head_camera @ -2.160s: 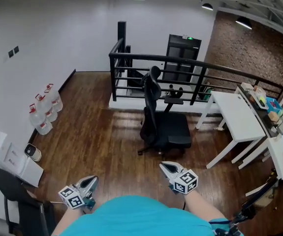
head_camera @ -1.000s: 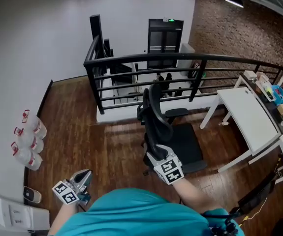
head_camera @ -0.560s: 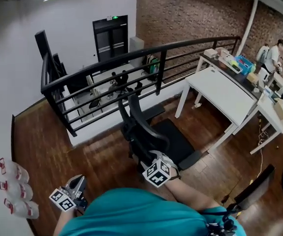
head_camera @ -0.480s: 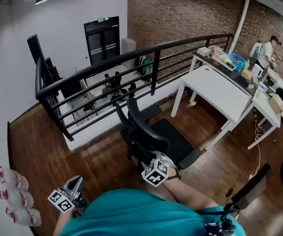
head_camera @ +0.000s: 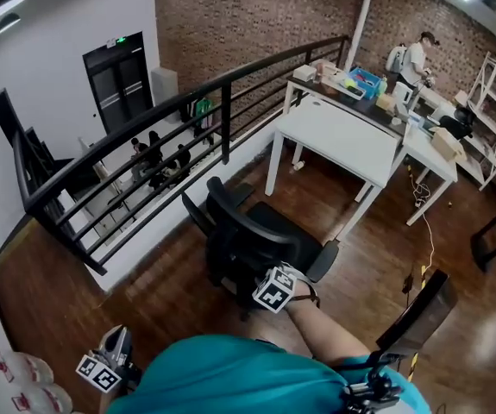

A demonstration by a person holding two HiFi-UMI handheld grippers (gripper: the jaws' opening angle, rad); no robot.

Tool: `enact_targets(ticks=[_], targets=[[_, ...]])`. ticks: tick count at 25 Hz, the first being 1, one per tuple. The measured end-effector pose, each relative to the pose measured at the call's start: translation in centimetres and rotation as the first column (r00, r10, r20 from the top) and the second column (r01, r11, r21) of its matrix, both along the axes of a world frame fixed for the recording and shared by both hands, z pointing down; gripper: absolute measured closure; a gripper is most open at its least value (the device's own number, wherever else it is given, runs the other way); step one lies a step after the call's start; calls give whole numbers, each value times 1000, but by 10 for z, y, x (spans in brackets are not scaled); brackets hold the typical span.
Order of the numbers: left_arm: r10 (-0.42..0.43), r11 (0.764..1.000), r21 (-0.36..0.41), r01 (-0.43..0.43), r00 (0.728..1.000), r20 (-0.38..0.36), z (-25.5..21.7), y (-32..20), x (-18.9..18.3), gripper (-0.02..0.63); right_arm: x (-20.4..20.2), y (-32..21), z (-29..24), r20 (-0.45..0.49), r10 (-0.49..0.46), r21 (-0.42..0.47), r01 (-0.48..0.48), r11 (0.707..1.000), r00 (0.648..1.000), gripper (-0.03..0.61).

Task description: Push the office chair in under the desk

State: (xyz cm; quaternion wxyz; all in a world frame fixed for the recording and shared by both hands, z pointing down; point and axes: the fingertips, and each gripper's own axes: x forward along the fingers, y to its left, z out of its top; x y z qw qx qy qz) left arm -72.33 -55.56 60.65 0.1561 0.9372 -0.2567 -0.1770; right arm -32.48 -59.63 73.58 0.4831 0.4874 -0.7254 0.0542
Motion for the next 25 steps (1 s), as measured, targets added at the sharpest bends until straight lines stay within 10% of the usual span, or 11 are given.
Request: enact_targets(ticks=[14,25], targets=[[-97,995,-29,96,995,-37,0,-33,-46,588,121,-21,5,-13,-59,-57,59,997,998,477],[29,999,15,-29,999,-14,6,-104,116,588,243,-70,25,-70,-97,-26,95,995,993,472]])
